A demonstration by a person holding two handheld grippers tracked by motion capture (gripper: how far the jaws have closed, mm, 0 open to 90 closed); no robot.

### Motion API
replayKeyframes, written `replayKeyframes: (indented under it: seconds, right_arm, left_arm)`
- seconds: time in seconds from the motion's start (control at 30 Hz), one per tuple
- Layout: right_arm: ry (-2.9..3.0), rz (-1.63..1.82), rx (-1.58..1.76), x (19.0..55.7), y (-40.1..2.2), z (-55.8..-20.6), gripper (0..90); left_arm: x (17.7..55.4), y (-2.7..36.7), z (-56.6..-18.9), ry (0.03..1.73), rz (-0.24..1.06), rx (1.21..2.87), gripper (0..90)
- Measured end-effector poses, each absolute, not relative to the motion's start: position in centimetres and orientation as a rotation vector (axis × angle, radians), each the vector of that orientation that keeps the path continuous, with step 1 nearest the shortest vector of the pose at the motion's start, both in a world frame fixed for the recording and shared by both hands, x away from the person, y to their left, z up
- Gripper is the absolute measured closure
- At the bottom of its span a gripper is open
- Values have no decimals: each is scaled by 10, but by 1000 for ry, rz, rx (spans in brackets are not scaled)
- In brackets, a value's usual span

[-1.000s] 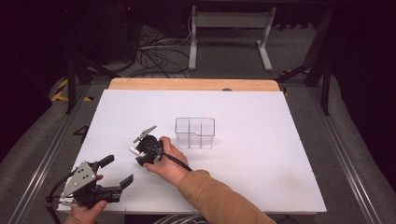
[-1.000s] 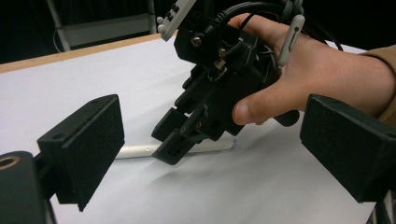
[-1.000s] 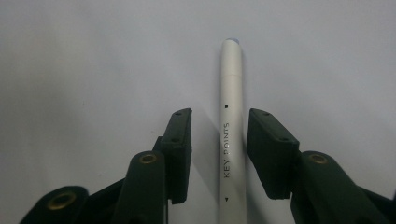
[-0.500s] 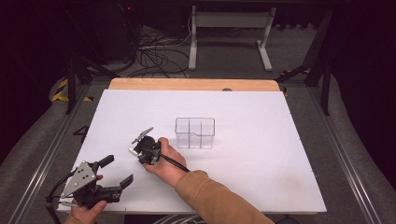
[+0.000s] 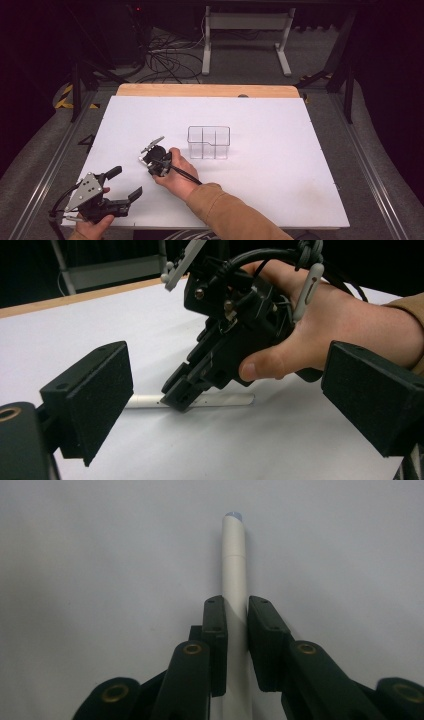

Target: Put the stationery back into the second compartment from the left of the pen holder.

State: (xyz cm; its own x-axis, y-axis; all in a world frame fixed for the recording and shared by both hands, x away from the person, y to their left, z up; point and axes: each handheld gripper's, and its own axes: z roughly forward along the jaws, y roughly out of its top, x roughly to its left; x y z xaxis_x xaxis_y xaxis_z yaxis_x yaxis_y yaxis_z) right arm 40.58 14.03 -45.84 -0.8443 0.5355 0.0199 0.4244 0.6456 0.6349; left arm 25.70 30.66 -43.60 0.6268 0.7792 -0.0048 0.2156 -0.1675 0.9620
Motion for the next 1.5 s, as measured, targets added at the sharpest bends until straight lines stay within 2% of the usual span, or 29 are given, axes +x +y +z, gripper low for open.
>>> replayKeyframes:
  seconds: [0.97, 1.5]
  right_arm:
    - [2464, 1427, 659, 392, 73, -383, 793]
    - [2298, 1645, 584, 392, 27, -361, 793]
  left_arm:
    - [261, 303, -436, 821, 607, 1711, 72]
    - [264, 301, -436, 813, 603, 1715, 73]
